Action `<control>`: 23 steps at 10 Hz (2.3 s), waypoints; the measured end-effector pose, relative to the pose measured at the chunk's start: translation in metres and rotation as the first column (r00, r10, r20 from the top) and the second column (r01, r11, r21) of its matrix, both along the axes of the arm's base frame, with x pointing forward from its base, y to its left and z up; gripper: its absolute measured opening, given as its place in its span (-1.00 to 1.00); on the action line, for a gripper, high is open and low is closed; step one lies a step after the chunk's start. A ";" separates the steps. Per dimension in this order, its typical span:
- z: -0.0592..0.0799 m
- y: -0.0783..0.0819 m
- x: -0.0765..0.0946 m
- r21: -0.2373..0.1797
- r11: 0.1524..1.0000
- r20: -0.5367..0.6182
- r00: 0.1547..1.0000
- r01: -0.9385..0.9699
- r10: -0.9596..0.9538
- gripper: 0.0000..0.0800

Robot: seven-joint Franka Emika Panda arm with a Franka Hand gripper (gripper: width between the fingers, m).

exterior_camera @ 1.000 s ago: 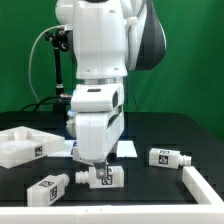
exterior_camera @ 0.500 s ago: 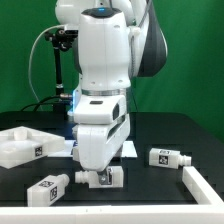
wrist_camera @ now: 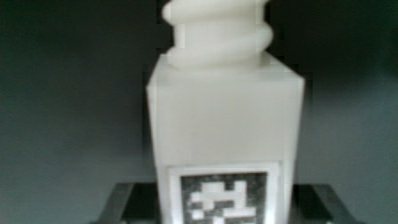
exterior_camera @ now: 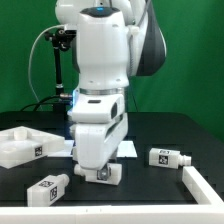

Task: Assemble one leg

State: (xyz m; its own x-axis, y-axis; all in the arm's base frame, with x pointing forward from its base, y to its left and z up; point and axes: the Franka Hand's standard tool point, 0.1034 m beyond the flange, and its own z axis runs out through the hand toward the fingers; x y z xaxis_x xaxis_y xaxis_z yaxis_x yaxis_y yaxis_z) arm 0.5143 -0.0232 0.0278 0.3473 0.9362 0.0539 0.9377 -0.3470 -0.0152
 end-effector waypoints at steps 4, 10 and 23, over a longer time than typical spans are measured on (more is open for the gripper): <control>0.031 -0.060 -0.022 -0.037 0.992 0.029 0.992 0.124 -0.123 -0.29; -0.015 -0.076 -0.058 -0.039 0.987 -0.046 0.986 0.157 -0.159 -0.29; 0.023 -0.143 -0.069 -0.077 0.987 -0.018 0.990 0.141 -0.143 0.62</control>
Offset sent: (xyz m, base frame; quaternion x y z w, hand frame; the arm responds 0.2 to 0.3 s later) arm -0.0380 -0.0633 0.0197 -0.0278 -0.0613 0.0771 0.9947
